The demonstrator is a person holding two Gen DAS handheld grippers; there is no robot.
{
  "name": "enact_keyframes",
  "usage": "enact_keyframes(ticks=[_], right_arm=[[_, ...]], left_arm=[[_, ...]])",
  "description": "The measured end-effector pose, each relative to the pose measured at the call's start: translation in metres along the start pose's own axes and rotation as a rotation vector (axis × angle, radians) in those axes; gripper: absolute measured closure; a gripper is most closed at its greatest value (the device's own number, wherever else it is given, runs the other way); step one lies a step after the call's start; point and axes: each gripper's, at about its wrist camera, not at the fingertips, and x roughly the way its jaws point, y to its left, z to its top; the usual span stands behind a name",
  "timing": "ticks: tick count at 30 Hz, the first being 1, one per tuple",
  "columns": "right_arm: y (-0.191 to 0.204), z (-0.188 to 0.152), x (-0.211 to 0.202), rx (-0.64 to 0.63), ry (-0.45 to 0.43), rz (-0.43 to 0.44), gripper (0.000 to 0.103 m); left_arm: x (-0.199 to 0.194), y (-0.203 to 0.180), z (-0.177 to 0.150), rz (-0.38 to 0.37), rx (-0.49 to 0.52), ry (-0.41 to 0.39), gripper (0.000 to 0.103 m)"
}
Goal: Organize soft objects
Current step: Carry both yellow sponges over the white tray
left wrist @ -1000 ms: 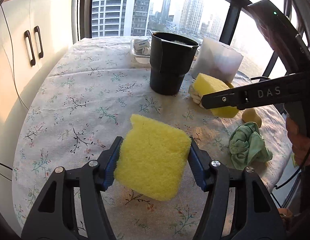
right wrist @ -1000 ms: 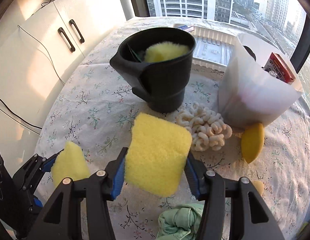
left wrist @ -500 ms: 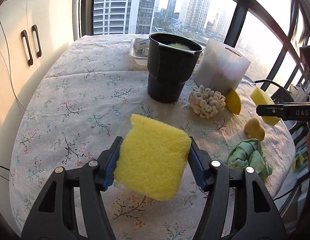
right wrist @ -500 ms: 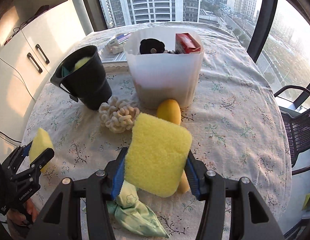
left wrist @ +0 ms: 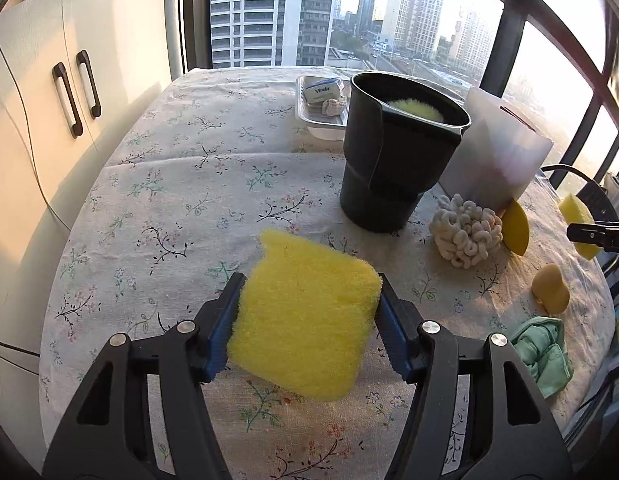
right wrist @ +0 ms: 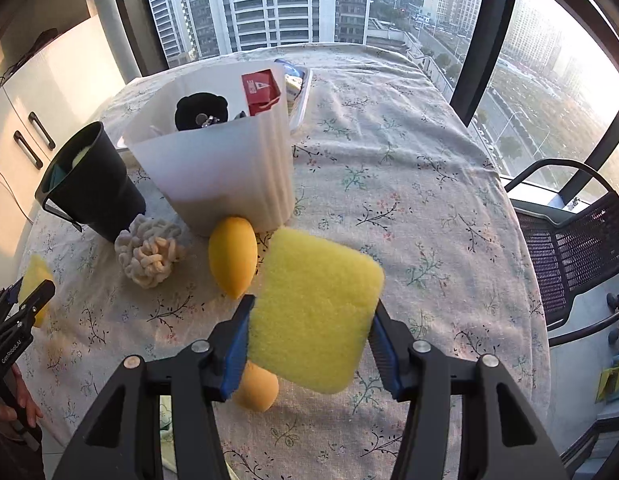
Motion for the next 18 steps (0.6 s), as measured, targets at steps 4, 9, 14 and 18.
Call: enact_keyframes(ticks=[4, 9, 14, 18], right_arm=[[-0.015, 0.012, 0.011, 0.029, 0.011, -0.014, 0.047], [-0.035, 0.029, 0.029, 0.066, 0.027, -0.048, 0.047], [-0.054, 0.050, 0.049, 0.102, 0.040, -0.048, 0.047], [-0.063, 0.068, 0.064, 0.108, 0.051, -0.068, 0.047]], left_arm=[[0.010, 0.013, 0.015, 0.042, -0.016, -0.004, 0.044], [0.023, 0.033, 0.034, 0.059, -0.055, -0.008, 0.044], [0.042, 0.053, 0.056, 0.079, -0.080, -0.007, 0.044], [0.057, 0.069, 0.075, 0.110, -0.086, -0.008, 0.044]])
